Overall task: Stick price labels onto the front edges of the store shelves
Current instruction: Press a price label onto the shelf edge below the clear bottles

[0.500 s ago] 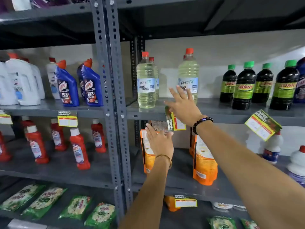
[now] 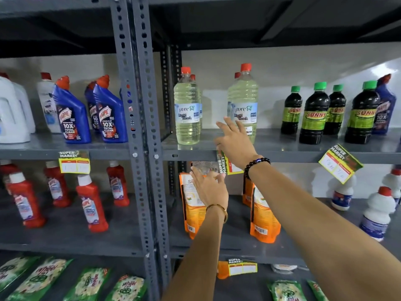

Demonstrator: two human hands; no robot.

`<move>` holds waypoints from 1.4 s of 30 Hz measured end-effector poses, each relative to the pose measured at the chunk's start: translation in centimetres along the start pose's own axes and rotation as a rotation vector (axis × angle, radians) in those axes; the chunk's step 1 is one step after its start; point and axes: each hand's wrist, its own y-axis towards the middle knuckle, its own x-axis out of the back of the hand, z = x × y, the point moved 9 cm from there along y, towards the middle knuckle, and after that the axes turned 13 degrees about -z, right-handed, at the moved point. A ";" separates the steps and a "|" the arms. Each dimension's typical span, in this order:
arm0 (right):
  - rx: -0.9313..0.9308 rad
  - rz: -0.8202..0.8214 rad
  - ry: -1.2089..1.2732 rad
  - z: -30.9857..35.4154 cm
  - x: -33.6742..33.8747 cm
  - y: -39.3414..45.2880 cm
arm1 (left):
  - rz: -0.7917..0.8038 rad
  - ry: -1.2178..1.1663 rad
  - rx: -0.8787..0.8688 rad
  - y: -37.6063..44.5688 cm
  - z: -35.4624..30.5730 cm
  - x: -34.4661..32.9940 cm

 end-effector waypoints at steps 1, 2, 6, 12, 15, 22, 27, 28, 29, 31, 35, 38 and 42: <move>-0.006 -0.007 0.007 0.0 0.1 0.0 | -0.008 0.002 0.000 0.1 -0.1 0.2; -0.004 -0.009 0.006 0.0 0.2 -0.1 | -0.014 0.003 -0.007 0.2 -0.1 0.4; -0.042 -0.080 0.047 -1.2 0.5 -0.9 | -0.105 -0.012 -0.080 0.4 -0.8 2.6; -0.300 -0.107 0.368 -3.5 0.0 -3.4 | -0.080 0.093 -0.446 2.7 -2.7 5.8; -0.385 -0.052 0.489 -3.5 -1.4 -5.1 | 0.027 0.195 -0.545 4.9 -3.6 6.0; -0.467 -0.110 0.551 -3.3 -2.3 -6.1 | 0.260 0.330 -0.661 7.3 -4.8 4.3; -0.488 -0.149 0.496 -3.9 -1.9 -5.6 | 0.193 0.298 -0.638 7.7 -4.8 4.1; -0.499 -0.156 0.491 -4.1 -1.7 -5.5 | 0.170 0.307 -0.643 7.8 -5.0 4.1; -0.509 -0.158 0.490 -4.2 -1.7 -5.3 | 0.147 0.320 -0.651 7.9 -5.3 4.2; -0.524 -0.155 0.487 -4.3 -1.6 -5.0 | 0.110 0.349 -0.662 8.2 -5.8 4.3; -0.555 -0.146 0.461 -4.5 -1.6 -4.7 | 0.075 0.389 -0.663 8.5 -6.1 4.2; -0.563 -0.143 0.434 -4.5 -1.7 -4.6 | 0.053 0.420 -0.674 8.5 -6.3 4.1; -0.613 -0.160 0.418 -4.5 -1.7 -4.6 | 0.033 0.444 -0.665 8.6 -6.4 4.0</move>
